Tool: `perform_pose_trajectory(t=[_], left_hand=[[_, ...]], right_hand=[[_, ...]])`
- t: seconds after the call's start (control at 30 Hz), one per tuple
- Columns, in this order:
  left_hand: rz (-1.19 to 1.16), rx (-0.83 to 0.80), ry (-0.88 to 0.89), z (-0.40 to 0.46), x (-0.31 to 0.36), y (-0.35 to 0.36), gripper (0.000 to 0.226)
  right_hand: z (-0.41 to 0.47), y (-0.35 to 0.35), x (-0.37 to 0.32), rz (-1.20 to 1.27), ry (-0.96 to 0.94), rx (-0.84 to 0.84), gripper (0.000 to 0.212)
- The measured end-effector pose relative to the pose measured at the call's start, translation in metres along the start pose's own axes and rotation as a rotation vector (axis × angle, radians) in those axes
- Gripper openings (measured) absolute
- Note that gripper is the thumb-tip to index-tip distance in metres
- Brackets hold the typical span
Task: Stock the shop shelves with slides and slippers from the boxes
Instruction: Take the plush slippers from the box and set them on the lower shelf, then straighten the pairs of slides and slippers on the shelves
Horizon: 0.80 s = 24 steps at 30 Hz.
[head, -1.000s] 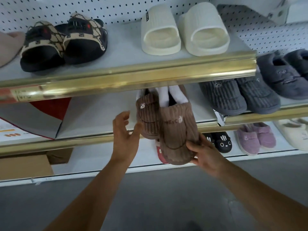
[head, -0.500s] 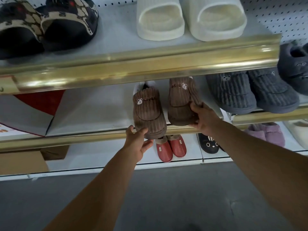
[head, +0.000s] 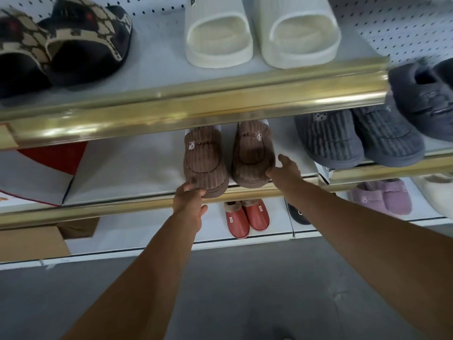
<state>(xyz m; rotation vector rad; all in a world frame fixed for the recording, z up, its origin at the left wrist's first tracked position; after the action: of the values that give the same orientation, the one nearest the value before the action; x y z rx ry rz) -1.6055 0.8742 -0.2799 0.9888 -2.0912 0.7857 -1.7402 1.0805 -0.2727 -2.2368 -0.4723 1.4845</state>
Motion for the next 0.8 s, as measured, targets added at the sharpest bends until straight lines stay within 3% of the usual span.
perform_pose_trajectory(t=[0.17,0.3,0.67,0.8], left_hand=[[-0.111,-0.146,-0.165,-0.053,0.002,-0.010,0.004],[-0.228,-0.292,-0.232,-0.112,0.007,-0.018,0.009],[-0.134,-0.557,-0.194,-0.272,0.012,-0.062,0.012],[-0.070,-0.660,-0.169,-0.314,0.018,-0.075,0.030]], right_hand=[[-0.072,-0.034,0.020,0.281,0.218,-0.050,0.038],[-0.130,-0.072,0.022,0.536,0.360,-0.147,0.023],[-0.275,-0.213,-0.002,0.714,0.154,0.199,0.020],[-0.325,-0.263,0.006,0.720,0.118,0.337,0.020]])
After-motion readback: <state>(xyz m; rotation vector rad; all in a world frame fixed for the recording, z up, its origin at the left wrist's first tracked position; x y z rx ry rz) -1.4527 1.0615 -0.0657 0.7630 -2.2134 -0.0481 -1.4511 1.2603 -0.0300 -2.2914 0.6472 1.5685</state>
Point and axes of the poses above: each hand's wrist, its own z-axis towards the middle knuckle, its own y-axis out of the palm, x = y × z, the point moved 6 cm from there along z, towards the middle knuckle, and after that the axes turned 12 degrees about x, right-handed, at the moved point
